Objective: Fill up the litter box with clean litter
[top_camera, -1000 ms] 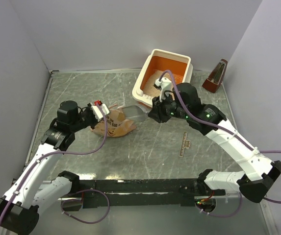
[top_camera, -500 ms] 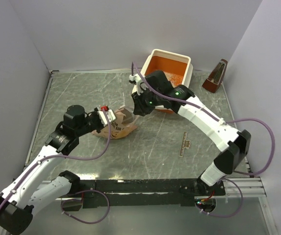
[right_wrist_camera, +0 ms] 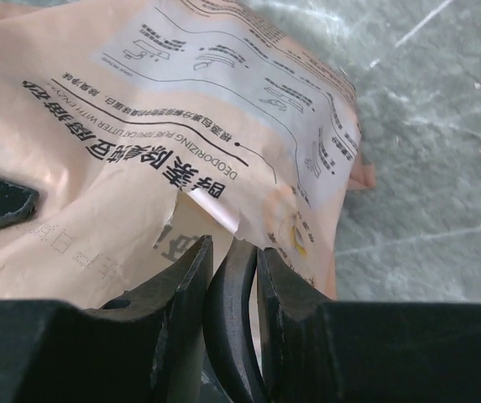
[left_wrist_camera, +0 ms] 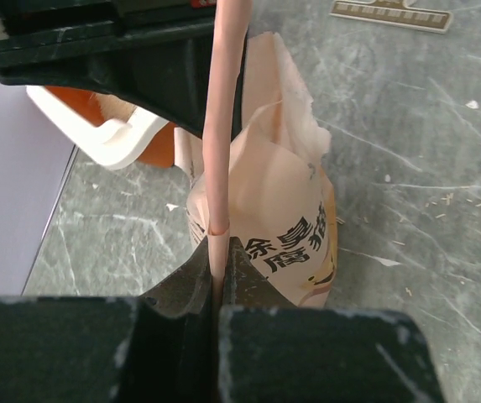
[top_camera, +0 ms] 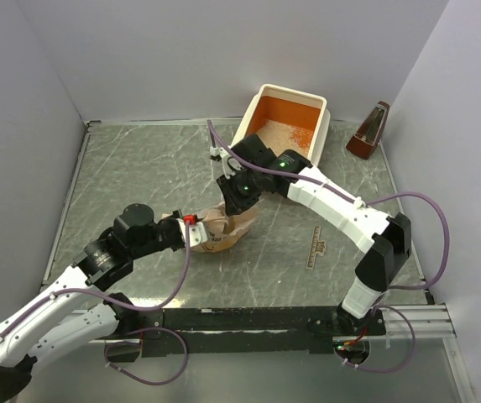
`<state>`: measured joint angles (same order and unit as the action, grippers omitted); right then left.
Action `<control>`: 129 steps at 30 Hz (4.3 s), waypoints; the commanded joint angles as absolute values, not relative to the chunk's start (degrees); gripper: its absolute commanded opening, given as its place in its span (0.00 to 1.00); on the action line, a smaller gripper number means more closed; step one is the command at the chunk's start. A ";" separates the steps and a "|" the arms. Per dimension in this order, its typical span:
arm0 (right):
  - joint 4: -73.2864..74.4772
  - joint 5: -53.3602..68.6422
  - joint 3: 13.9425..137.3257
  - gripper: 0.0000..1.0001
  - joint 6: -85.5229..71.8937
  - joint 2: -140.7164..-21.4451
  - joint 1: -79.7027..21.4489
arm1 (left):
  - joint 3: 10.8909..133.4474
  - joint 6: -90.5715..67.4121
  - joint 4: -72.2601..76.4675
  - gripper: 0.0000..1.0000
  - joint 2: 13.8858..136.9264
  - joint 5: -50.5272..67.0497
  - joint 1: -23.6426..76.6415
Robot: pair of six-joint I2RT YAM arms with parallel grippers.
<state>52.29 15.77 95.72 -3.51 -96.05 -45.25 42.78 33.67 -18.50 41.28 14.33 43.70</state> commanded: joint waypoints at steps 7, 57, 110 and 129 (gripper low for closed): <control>56.95 4.75 91.94 0.00 -5.54 -85.35 -45.62 | 41.75 35.59 -10.73 0.01 37.88 11.52 50.53; -28.54 50.17 46.43 0.00 -55.71 -87.02 -36.31 | 31.99 41.22 2.73 0.01 40.17 -10.37 51.24; -26.88 60.82 19.69 0.00 -58.79 -58.45 -10.20 | 30.15 39.99 10.55 0.01 42.19 -5.89 52.21; -41.73 61.52 16.44 0.00 -63.71 -61.70 -11.16 | 29.79 39.82 11.34 0.01 41.92 -5.62 52.47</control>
<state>-32.77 59.31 16.86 -61.54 -61.65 -10.90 29.23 40.88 3.66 42.76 -7.42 51.83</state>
